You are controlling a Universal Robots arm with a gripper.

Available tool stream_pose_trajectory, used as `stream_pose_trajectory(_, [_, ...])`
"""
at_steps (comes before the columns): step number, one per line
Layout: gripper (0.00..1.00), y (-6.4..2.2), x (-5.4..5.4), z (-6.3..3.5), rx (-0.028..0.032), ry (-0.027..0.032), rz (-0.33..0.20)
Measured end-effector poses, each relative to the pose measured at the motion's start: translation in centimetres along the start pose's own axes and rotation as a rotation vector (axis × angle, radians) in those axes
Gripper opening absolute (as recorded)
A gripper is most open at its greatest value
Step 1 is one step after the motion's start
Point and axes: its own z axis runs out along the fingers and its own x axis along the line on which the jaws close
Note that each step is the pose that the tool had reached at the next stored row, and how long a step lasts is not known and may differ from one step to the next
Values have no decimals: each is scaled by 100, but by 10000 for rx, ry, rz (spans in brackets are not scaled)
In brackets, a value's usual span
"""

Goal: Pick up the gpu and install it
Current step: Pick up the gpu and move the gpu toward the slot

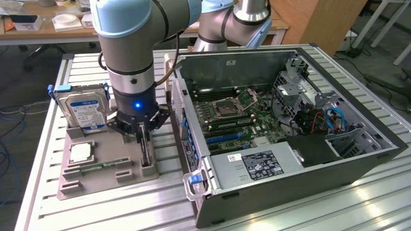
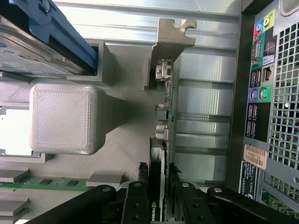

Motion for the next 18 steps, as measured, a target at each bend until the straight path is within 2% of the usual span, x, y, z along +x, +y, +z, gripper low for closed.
stream_pose_trajectory(18, [26,0,0,0,0,0,0])
